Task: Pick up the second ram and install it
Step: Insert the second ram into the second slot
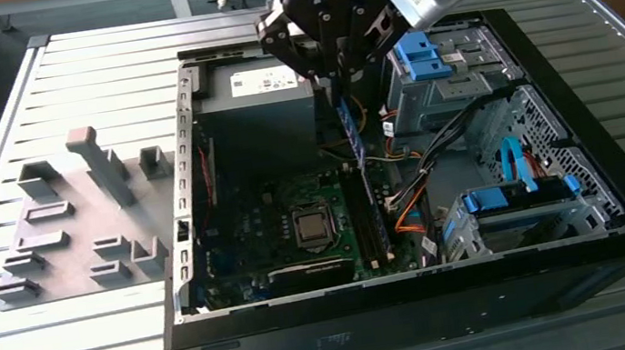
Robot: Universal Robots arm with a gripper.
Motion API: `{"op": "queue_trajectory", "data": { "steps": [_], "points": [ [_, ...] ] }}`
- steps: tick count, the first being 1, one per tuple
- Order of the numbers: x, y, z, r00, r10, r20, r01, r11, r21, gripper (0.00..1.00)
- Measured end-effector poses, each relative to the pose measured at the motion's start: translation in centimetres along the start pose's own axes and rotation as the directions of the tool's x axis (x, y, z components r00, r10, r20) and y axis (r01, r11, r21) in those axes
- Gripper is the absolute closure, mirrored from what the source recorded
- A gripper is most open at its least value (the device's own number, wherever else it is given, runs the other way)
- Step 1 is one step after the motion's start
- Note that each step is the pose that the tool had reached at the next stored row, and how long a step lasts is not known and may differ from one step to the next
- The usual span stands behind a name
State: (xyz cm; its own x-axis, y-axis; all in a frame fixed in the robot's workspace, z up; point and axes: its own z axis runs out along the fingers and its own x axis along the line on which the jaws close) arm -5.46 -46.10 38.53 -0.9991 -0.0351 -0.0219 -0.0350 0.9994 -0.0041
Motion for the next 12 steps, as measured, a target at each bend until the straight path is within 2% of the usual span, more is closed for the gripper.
{"op": "queue_trajectory", "data": {
  "steps": [12],
  "points": [
    [0.01,0.00,0.50,0.9999,0.010,-0.0001,-0.010,0.9999,0.0003,0.86]
  ]
}}
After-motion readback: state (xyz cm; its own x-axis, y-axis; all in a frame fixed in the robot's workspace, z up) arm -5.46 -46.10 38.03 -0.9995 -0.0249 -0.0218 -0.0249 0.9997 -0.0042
